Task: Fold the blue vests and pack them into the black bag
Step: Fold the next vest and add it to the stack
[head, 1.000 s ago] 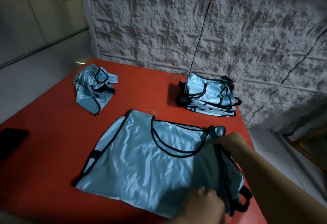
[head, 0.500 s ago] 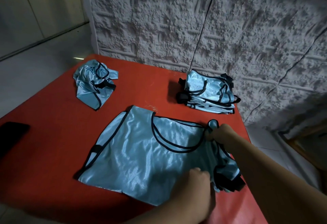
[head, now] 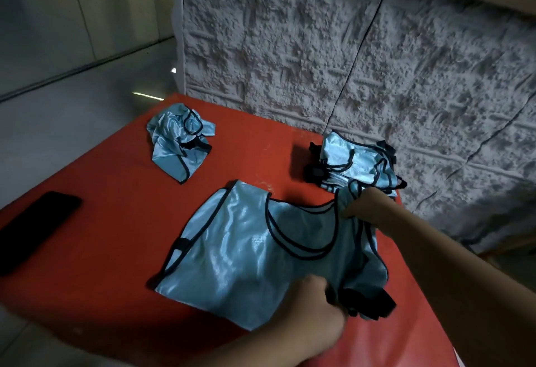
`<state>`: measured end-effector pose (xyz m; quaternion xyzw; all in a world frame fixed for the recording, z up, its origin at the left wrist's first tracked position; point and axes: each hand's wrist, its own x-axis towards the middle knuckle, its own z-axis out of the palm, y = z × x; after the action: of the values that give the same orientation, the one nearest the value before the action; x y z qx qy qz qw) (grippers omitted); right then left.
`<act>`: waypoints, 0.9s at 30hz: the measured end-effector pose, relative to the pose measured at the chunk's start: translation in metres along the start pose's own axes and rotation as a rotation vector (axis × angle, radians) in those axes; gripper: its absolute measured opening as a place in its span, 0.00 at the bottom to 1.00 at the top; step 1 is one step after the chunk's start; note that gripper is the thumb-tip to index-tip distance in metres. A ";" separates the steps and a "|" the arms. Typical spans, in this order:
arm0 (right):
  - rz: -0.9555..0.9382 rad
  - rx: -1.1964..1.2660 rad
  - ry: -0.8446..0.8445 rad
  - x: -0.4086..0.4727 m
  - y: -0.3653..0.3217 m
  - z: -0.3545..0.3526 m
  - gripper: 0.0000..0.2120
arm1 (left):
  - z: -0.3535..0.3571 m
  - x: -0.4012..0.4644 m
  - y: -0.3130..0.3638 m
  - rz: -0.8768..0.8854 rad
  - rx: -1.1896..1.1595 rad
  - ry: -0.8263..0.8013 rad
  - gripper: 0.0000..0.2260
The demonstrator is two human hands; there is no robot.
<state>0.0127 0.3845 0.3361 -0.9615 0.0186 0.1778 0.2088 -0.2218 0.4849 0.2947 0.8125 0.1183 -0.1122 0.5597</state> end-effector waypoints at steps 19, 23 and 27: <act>-0.001 0.538 -0.185 0.006 -0.156 0.107 0.15 | -0.201 -0.009 -0.078 -0.687 -0.037 0.036 0.15; 0.069 0.144 0.150 0.017 -0.098 0.111 0.19 | -0.192 0.001 -0.078 -0.640 0.039 0.174 0.33; 0.169 0.281 0.100 0.022 -0.064 0.126 0.22 | -0.183 0.012 -0.082 -0.533 0.253 0.270 0.17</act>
<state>-0.0014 0.4945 0.2467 -0.9255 0.1345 0.1421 0.3243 -0.2277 0.6852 0.2819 0.8236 0.3851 -0.1599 0.3845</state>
